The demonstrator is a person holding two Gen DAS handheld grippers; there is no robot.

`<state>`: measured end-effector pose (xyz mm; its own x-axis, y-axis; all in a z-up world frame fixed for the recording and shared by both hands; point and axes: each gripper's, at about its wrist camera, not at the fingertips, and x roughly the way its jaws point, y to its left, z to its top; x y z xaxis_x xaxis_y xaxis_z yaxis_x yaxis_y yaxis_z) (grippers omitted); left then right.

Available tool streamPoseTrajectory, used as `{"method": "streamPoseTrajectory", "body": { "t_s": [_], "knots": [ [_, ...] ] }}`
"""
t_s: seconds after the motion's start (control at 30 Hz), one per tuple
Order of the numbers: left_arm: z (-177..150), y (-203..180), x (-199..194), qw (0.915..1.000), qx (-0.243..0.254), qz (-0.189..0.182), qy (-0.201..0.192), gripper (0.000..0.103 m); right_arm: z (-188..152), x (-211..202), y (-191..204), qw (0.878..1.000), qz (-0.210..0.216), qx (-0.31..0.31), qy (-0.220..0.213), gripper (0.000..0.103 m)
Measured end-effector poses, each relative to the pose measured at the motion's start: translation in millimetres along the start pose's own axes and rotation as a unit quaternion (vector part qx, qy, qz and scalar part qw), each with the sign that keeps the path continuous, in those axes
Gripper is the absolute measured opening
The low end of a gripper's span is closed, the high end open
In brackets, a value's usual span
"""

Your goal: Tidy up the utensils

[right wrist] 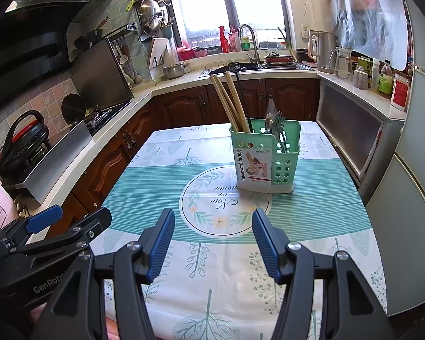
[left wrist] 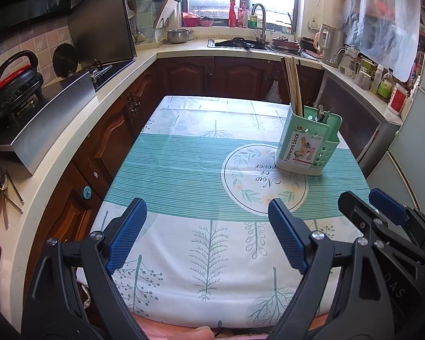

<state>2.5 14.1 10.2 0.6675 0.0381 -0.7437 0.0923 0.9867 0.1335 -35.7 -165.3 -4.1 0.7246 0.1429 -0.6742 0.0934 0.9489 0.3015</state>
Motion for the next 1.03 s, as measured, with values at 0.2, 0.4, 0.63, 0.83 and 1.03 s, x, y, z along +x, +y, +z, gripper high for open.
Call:
{"method": "streamPoseTrajectory", "body": {
  "t_s": [0.2, 0.4, 0.63, 0.83, 1.03],
  "knots": [
    [0.1, 2.2, 2.0, 1.0000, 0.000, 0.000, 0.005, 0.086, 1.9, -0.2, -0.8, 1.000, 0.000, 0.000, 0.001, 0.057],
    [-0.3, 3.6, 6.1, 1.0000, 0.003, 0.000, 0.009, 0.086, -4.9, 1.5, 0.4, 1.000, 0.002, 0.003, 0.007, 0.057],
    [-1.7, 4.1, 6.9, 0.9999, 0.002, 0.000, 0.010, 0.086, -9.0, 3.0, -1.0, 1.000, 0.003, 0.006, 0.011, 0.057],
    [-3.7, 7.0, 8.1, 1.0000, 0.000, 0.003, 0.008, 0.086, -6.5, 3.3, 0.4, 1.000, 0.002, 0.002, 0.015, 0.057],
    [-3.6, 11.5, 14.3, 0.9998, -0.006, 0.002, 0.021, 0.086, -7.6, 3.7, 4.3, 1.000, 0.001, -0.002, 0.019, 0.057]
  ]
}}
